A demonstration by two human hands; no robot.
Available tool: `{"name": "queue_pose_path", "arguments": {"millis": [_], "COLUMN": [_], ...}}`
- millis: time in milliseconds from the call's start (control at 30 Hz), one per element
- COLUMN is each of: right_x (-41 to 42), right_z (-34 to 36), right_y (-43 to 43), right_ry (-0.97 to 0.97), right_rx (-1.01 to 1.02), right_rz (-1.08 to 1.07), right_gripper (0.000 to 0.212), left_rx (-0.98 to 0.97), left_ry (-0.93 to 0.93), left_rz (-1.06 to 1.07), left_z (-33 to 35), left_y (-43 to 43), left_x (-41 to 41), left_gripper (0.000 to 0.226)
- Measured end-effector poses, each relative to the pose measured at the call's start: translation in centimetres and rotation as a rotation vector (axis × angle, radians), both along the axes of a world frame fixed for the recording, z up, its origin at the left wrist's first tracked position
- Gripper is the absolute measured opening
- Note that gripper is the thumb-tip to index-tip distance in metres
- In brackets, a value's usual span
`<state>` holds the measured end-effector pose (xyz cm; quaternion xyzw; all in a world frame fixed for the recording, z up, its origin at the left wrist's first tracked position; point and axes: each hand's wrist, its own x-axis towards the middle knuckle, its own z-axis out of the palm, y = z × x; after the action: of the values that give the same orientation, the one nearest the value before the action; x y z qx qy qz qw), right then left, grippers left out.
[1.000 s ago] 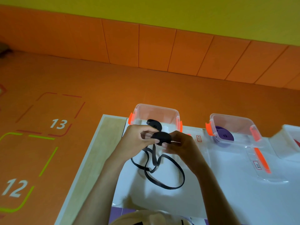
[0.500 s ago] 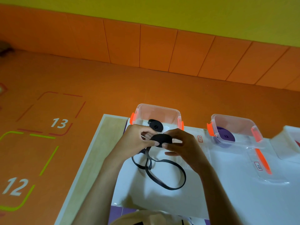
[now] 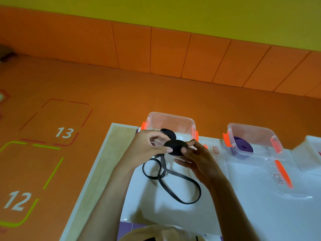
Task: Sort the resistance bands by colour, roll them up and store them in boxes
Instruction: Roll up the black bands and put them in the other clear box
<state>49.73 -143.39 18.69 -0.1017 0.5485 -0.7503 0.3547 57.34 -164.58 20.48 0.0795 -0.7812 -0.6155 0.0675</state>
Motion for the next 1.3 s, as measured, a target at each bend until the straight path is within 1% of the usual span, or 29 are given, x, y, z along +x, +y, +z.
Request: {"name": "queue_pose_path", "arguments": {"millis": [33, 67, 100, 133, 167, 200, 233, 300, 333, 367, 433, 467, 500, 533, 567, 633, 667, 733, 800, 933, 1033, 1100, 1133, 1167, 1233, 1267, 1300], "right_x": [0.0, -0.1, -0.1, -0.3, -0.5, -0.7, -0.8, -1.0, -1.2, -1.4, -1.3, -1.3, -1.2, -1.1, -1.1, -1.0, -1.1, -1.4, -1.4, -1.2, -0.7, -0.5, -0.4, -0.4, -0.6, -0.6, -0.7], "right_z": [0.0, 0.2, 0.6, 0.9, 1.3, 1.6, 1.9, 1.9, 1.8, 1.7, 1.4, 1.3, 1.1, 0.9, 0.8, 1.0, 1.1, 1.1, 1.1, 1.0, 0.0, -0.5, -0.5, -0.5, -0.1, 0.2, 0.3], "right_y": [0.0, 0.0, 0.0, 0.1, 0.1, 0.1, 0.1, 0.1, 0.3, 0.4, 0.7, 0.8, 0.9, 0.9, 0.9, 1.0, 1.0, 1.0, 1.0, 0.9, 0.5, 0.3, 0.3, 0.3, 0.3, 0.2, 0.2], "right_ry": [0.006, 0.054, 0.172, 0.334, 0.493, 0.612, 0.684, 0.799, 0.813, 0.765, 0.543, 0.458, 0.427, 0.436, 0.494, 0.660, 0.714, 0.719, 0.641, 0.358, 0.228, 0.180, 0.237, 0.385, 0.738, 0.844, 0.901], "right_rx": [0.005, 0.043, 0.136, 0.265, 0.391, 0.474, 0.498, 0.528, 0.529, 0.489, 0.333, 0.289, 0.293, 0.328, 0.399, 0.555, 0.589, 0.548, 0.466, 0.266, 0.184, 0.172, 0.228, 0.349, 0.614, 0.653, 0.642], "right_rz": [0.007, 0.021, 0.029, 0.034, 0.052, 0.063, 0.060, 0.013, -0.018, -0.048, -0.072, -0.059, -0.030, 0.002, 0.038, 0.095, 0.104, 0.068, 0.010, -0.078, -0.100, -0.078, -0.047, -0.012, 0.044, 0.043, 0.034], "right_gripper": [0.012, 0.011, 0.012, 0.015, 0.022, 0.030, 0.035, 0.038, 0.036, 0.033, 0.026, 0.024, 0.023, 0.022, 0.022, 0.023, 0.027, 0.029, 0.023, 0.015, 0.018, 0.019, 0.020, 0.021, 0.027, 0.028, 0.027], "left_rx": [-0.010, -0.038, -0.078, -0.119, -0.148, -0.162, -0.164, -0.137, -0.113, -0.095, -0.079, -0.076, -0.087, -0.120, -0.167, -0.240, -0.254, -0.258, -0.213, -0.047, -0.048, -0.100, -0.163, -0.236, -0.346, -0.370, -0.378], "left_ry": [0.000, -0.001, -0.002, 0.001, 0.009, 0.019, 0.030, 0.047, 0.048, 0.038, 0.006, -0.004, -0.008, -0.011, -0.017, -0.039, -0.049, -0.059, -0.047, -0.032, -0.020, -0.017, -0.012, -0.009, -0.004, 0.003, 0.016], "left_rz": [-0.007, -0.017, -0.027, -0.035, -0.043, -0.050, -0.052, -0.031, -0.013, 0.003, 0.009, -0.002, -0.019, -0.039, -0.058, -0.077, -0.077, -0.079, -0.080, -0.040, -0.001, 0.005, -0.018, -0.052, -0.095, -0.099, -0.097], "left_z": [0.1, 0.1, 0.1, 0.1, 0.2, 0.3, 0.5, 0.5, 0.4, 0.3, -0.2, -0.3, -0.5, -0.5, -0.6, -0.9, -1.0, -1.3, -1.4, -1.1, -1.0, -0.7, -0.6, -0.4, 0.0, 0.1, 0.2], "left_y": [-0.1, -0.2, -0.4, -0.4, -0.3, -0.1, 0.2, 0.7, 0.8, 0.7, 0.4, 0.2, 0.0, -0.2, -0.2, -0.2, -0.2, 0.0, 0.2, 0.5, 0.6, 0.3, 0.0, -0.1, -0.1, 0.1, 0.4], "left_x": [0.0, 0.0, 0.1, 0.1, 0.1, 0.1, 0.0, 0.0, 0.0, 0.1, 0.2, 0.3, 0.4, 0.4, 0.3, 0.4, 0.4, 0.5, 0.5, 0.5, 0.3, 0.2, 0.2, 0.2, 0.2, 0.1, 0.1], "left_gripper": [0.023, 0.022, 0.021, 0.022, 0.022, 0.023, 0.025, 0.026, 0.025, 0.024, 0.025, 0.024, 0.022, 0.020, 0.019, 0.020, 0.022, 0.023, 0.021, 0.023, 0.024, 0.023, 0.022, 0.022, 0.023, 0.023, 0.022]}}
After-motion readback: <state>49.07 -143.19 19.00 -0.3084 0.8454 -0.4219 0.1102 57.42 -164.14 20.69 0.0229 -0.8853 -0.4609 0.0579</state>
